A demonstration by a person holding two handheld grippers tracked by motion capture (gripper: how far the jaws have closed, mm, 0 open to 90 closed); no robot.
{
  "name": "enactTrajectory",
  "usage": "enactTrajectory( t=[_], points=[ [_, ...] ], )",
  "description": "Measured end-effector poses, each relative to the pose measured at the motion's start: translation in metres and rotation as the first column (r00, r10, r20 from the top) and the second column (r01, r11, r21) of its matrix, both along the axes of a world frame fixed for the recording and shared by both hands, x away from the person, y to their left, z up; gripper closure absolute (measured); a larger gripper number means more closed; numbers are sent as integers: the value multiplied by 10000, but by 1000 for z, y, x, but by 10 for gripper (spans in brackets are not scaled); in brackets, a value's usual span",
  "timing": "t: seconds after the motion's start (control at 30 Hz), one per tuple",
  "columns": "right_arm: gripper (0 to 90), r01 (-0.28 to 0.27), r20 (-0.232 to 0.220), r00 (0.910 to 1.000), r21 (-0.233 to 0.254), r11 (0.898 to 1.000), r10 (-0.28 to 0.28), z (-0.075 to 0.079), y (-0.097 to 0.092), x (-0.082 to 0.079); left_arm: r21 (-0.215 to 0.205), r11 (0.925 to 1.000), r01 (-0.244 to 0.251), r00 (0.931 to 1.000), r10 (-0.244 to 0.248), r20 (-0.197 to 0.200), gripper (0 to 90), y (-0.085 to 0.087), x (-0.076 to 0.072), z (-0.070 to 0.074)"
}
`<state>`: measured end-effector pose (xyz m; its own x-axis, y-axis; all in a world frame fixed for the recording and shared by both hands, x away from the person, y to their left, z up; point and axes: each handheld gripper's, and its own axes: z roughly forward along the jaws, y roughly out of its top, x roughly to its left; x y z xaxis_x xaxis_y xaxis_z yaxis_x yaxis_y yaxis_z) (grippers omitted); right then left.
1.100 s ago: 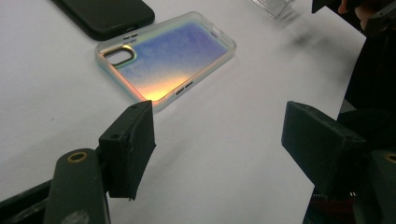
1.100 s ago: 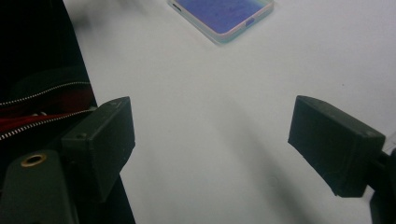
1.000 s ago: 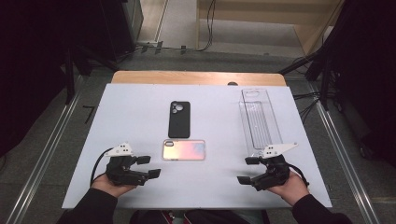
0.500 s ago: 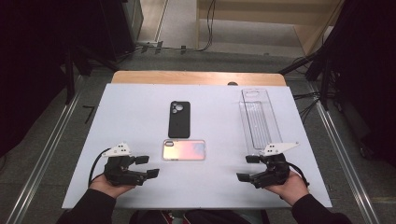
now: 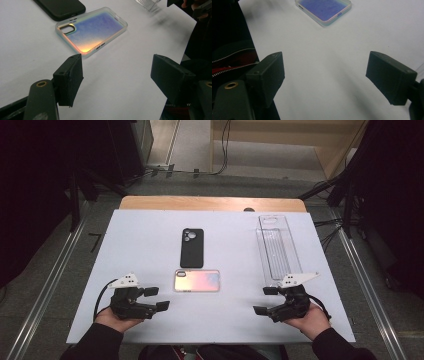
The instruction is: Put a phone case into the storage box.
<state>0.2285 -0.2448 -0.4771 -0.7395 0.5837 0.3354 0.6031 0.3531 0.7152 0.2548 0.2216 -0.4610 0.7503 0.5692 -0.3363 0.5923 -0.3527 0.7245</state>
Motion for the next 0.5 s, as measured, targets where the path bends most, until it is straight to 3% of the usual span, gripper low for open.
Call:
enactTrajectory(
  t=[0.5],
  points=[
    [135, -9, 38, 10000, -60, 10000, 9, 5, 4, 3, -42, 10000, -46, 9999, 45, -93, 263, 0, 0, 0]
  ],
)
